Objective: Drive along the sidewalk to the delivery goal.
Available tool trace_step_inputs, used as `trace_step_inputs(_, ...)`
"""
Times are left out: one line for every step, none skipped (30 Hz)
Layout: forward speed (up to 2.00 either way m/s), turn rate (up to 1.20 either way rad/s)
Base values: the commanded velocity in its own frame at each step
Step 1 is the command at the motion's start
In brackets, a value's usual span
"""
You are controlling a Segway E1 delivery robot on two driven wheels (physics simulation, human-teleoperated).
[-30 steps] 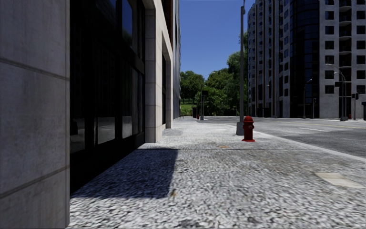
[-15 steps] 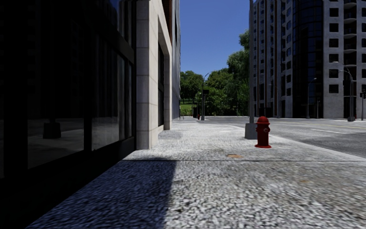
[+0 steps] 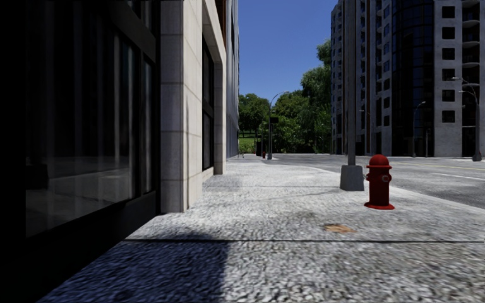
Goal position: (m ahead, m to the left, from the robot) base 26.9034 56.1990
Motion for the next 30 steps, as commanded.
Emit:
trace_step_inputs(2.0,0.0)
trace_step_inputs(2.0,0.0)
trace_step_inputs(2.0,0.0)
trace_step_inputs(2.0,0.0)
trace_step_inputs(2.0,0.0)
trace_step_inputs(2.0,0.0)
trace_step_inputs(2.0,0.0)
trace_step_inputs(2.0,0.0)
trace_step_inputs(2.0,0.0)
trace_step_inputs(2.0,0.0)
trace_step_inputs(2.0,0.0)
trace_step_inputs(2.0,0.0)
trace_step_inputs(2.0,0.0)
trace_step_inputs(2.0,0.0)
trace_step_inputs(2.0,0.0)
trace_step_inputs(2.0,0.0)
trace_step_inputs(2.0,0.0)
trace_step_inputs(2.0,0.0)
trace_step_inputs(2.0,0.0)
trace_step_inputs(2.0,0.0)
trace_step_inputs(2.0,0.0)
trace_step_inputs(2.0,0.0)
trace_step_inputs(2.0,0.0)
trace_step_inputs(2.0,0.0)
trace_step_inputs(2.0,0.0)
trace_step_inputs(2.0,0.0)
trace_step_inputs(2.0,-0.45)
trace_step_inputs(2.0,-0.56)
trace_step_inputs(2.0,-0.56)
trace_step_inputs(2.0,-0.53)
